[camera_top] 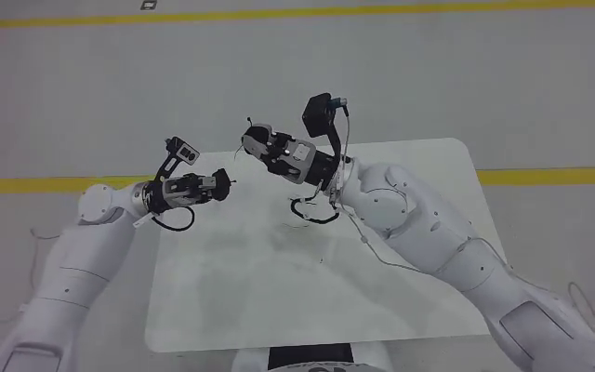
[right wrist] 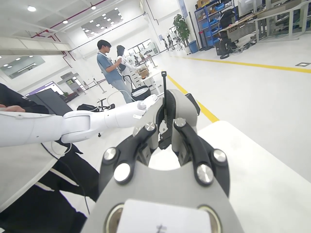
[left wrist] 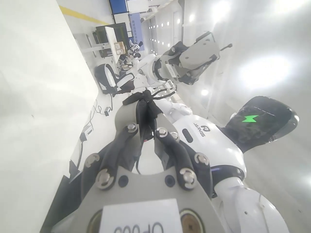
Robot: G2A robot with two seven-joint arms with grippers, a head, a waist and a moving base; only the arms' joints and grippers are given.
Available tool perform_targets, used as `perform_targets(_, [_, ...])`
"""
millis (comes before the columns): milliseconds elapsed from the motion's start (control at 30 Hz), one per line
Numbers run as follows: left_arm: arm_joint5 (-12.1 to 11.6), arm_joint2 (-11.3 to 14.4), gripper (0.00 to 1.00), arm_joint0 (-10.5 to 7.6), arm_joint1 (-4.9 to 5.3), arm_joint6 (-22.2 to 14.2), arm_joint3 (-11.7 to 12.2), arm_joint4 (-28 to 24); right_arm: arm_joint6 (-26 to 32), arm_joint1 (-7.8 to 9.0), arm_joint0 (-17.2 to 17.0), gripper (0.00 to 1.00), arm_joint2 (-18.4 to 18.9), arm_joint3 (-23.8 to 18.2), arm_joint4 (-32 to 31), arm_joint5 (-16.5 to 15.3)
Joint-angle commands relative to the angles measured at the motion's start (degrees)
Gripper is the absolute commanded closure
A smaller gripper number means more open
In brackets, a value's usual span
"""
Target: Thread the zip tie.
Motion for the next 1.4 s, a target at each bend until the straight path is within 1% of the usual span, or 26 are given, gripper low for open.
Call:
perform_targets(0, [0.01,-1.28,1.0,0.08,-0.46,0.0,-0.04,-0.5,0.94,0.45,-0.66,1.0,0.81,-1.03,-1.9,-0.03])
perform_targets(67, [0.01,-2.33,1.0,0.44,-0.92,0.0,-0.19,-0.01,1.83,0.96,-1.13,1.0,1.28,-1.96,-3.14,-0.03])
perform_targets(100, [0.01,-2.96,1.0,0.69,-1.26,0.0,-0.62,-0.07,2.11,1.32,-1.43,1.0,1.46,-2.67,-3.56,-0.03])
perform_targets(167, [0.01,-3.47,1.0,1.14,-1.69,0.0,-0.96,0.58,2.05,1.84,-1.79,1.0,1.42,-3.59,-3.87,-0.03])
perform_targets(233, [0.01,-3.71,1.0,1.46,-2.13,0.0,-1.67,1.15,1.98,2.5,-1.89,1.0,0.74,-4.62,-4.22,-0.03])
perform_targets(333, [0.01,-4.05,1.0,1.68,-2.63,0.0,-1.97,1.91,1.02,3.47,-1.58,1.0,-0.51,-5.47,-4.3,-0.03])
perform_targets(533, [0.01,-4.49,1.0,2.08,-3.37,0.0,-1.84,2.33,-1.77,5.43,0.33,1.0,-3.76,-5.61,-3.88,-0.03])
perform_targets(633, [0.01,-4.89,1.0,2.25,-3.56,0.0,-1.82,2.34,-4.78,6.17,1.77,1.0,-5.82,-5.82,-4.62,-0.03])
perform_targets(667, [0.01,-5.07,1.0,2.37,-3.64,0.0,-1.81,2.24,-6.5,6.47,2.65,1.0,-7.02,-5.66,-5.25,-0.03])
perform_targets(1000, [0.01,-5.38,1.0,2.47,-3.76,0.0,-1.97,2.23,-6.56,6.46,2.6,1.0,-6.97,-5.8,-5.46,-0.03])
perform_targets(1033, [0.33,-5.28,1.0,2.62,-3.79,1.18,-2.41,2.67,-6.27,6.46,2.35,1.0,-6.9,-6.06,-6.57,-0.03])
perform_targets(1067, [0.92,-5.14,1.0,2.71,-3.75,1.4,-2.99,3.36,-5.82,6.5,1.99,1.0,-6.74,-5.73,-7.3,-0.03])
perform_targets(1167, [1.28,-5.61,1.0,2.95,-3.65,1.56,-3.56,3.7,-5.93,6.62,1.79,1.0,-6.59,-6.68,-9.04,-0.03])
perform_targets(1300, [1.71,-5.86,1.0,3.01,-3.59,1.04,-3.73,3.93,-6.27,7.23,2.96,1.0,-7.67,-7.05,-11.13,-0.03])
perform_targets(1367, [1.92,-5.87,1.0,3.05,-3.58,0.66,-3.87,3.9,-7.65,7.71,3.9,1.0,-8.79,-7.01,-11.99,-0.03])
